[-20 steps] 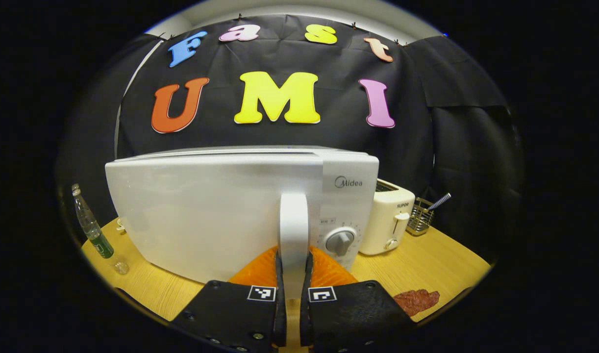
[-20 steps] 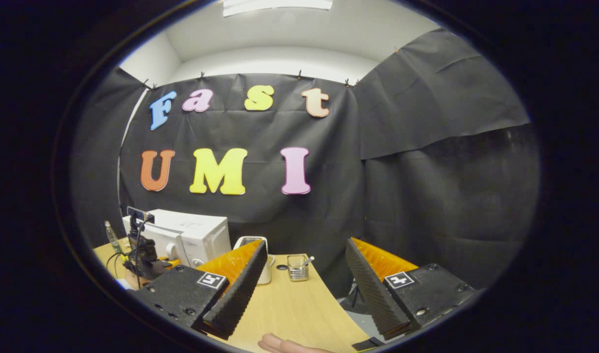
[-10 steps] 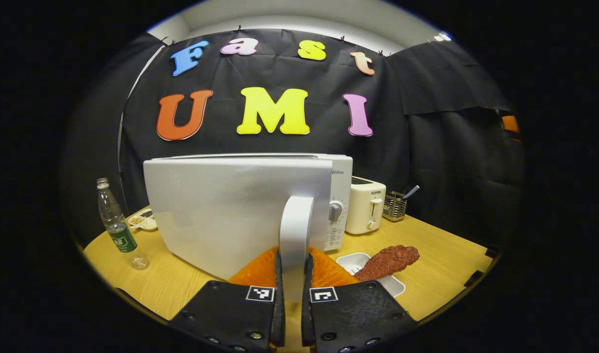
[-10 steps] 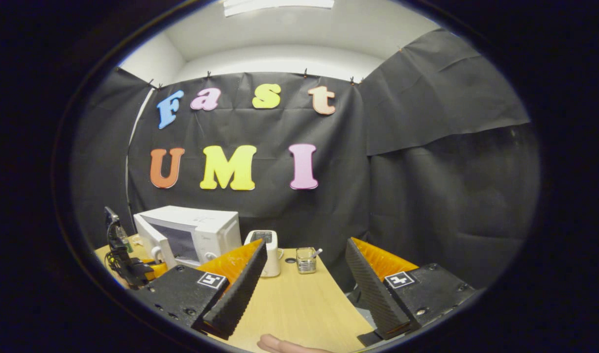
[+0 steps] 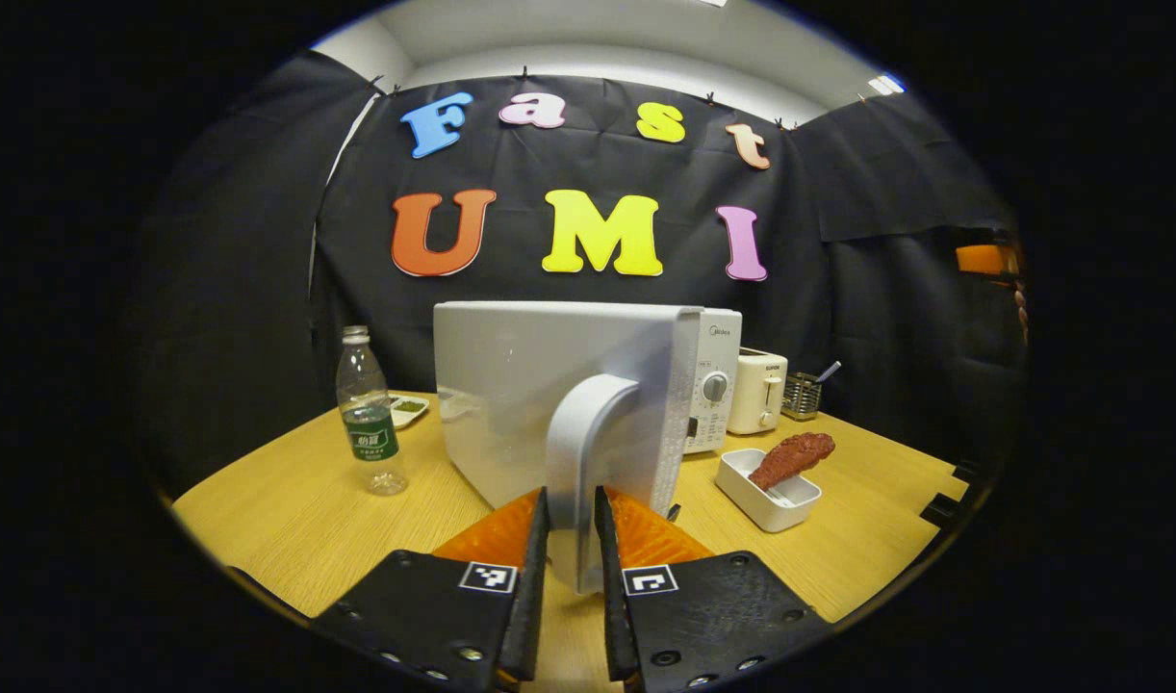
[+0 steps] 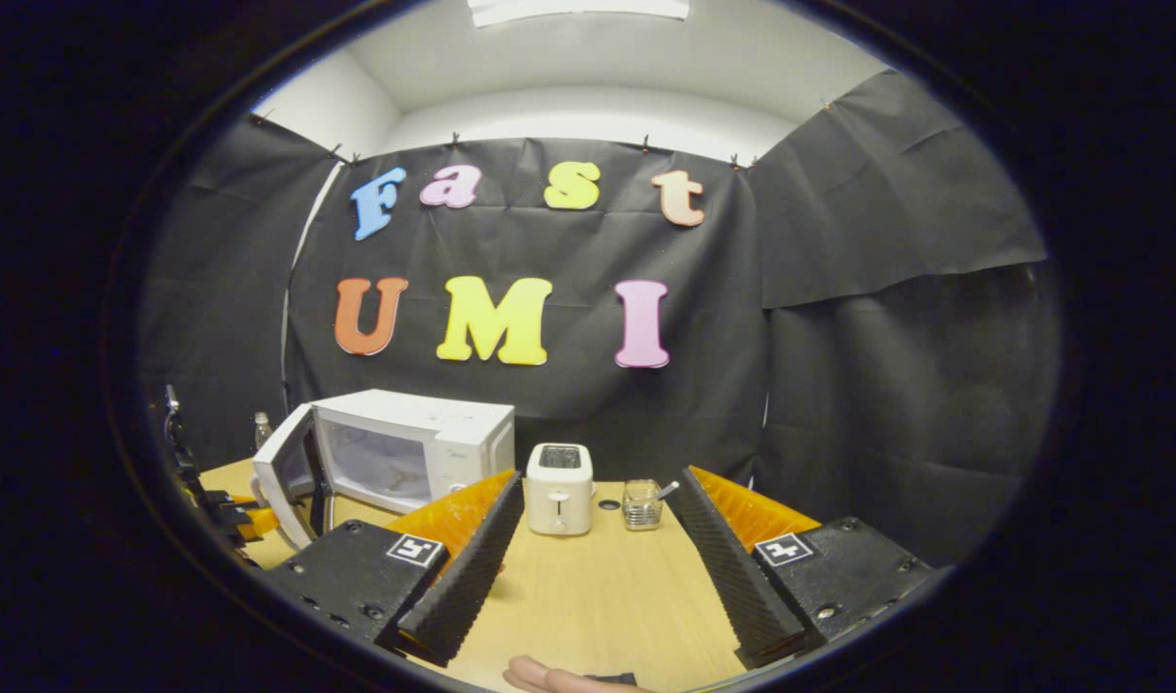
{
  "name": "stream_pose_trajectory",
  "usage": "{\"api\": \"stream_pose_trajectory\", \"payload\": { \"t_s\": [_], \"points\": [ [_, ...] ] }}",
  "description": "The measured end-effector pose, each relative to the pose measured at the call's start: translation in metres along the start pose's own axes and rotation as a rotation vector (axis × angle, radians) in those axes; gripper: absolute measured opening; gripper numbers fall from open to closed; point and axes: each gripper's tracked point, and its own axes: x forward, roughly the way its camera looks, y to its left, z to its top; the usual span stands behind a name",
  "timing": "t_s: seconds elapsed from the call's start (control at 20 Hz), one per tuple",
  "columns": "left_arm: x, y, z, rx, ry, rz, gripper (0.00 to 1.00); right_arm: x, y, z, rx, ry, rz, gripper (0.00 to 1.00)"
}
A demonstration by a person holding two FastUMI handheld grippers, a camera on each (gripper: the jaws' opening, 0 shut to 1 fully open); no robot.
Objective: Open the microwave oven with the left hand, put the food in, and close the microwave oven.
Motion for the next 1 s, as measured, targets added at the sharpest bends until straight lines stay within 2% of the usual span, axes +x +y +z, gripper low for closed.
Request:
{"api": "stream_pose_trajectory", "payload": {
  "t_s": [0.05,0.1,0.15,0.2,0.25,0.4,0.45,0.5,0.55,0.6,0.65,0.7,0.75,0.95,1.0],
  "points": [
    [-0.013,0.014,-0.008,-0.015,0.011,0.011,0.17,0.001,0.004,-0.003,-0.002,0.003,0.009,1.0],
    [-0.029,0.028,-0.012,-0.029,0.018,0.02,0.49,0.002,0.009,-0.005,-0.001,0.007,0.017,1.0],
    [-0.044,0.038,-0.013,-0.037,0.02,0.027,0.49,0.004,0.015,-0.005,-0.001,0.012,0.025,1.0],
    [-0.058,0.047,-0.014,-0.041,0.021,0.039,0.83,0.005,0.018,-0.009,0.001,0.019,0.031,1.0],
    [-0.07,0.054,-0.012,-0.039,0.016,0.052,0.89,0.006,0.021,-0.01,0.002,0.025,0.035,1.0],
    [-0.098,0.067,0.003,0.016,-0.003,0.098,0.93,0.007,0.031,-0.011,-0.004,0.041,0.041,0.95],
    [-0.106,0.066,0.012,0.037,-0.022,0.103,0.82,0.007,0.034,-0.01,-0.008,0.042,0.042,1.0],
    [-0.113,0.064,0.023,0.05,-0.04,0.113,0.93,0.006,0.035,-0.01,-0.01,0.042,0.042,1.0],
    [-0.116,0.063,0.033,0.057,-0.057,0.118,0.94,0.006,0.037,-0.009,-0.013,0.041,0.043,1.0],
    [-0.119,0.06,0.039,0.058,-0.061,0.118,0.94,0.006,0.04,-0.01,-0.016,0.043,0.043,0.95],
    [-0.121,0.055,0.045,0.057,-0.063,0.118,0.94,0.007,0.042,-0.01,-0.02,0.045,0.043,1.0],
    [-0.123,0.052,0.054,0.055,-0.066,0.12,0.94,0.009,0.045,-0.01,-0.025,0.047,0.046,0.95],
    [-0.124,0.05,0.064,0.054,-0.074,0.125,0.94,0.011,0.048,-0.011,-0.032,0.05,0.051,1.0],
    [-0.116,0.037,0.104,0.052,-0.111,0.124,0.94,0.031,0.054,-0.014,-0.055,0.07,0.065,1.0],
    [-0.111,0.034,0.117,0.049,-0.116,0.122,0.94,0.038,0.056,-0.017,-0.057,0.081,0.071,0.95]
  ]
}}
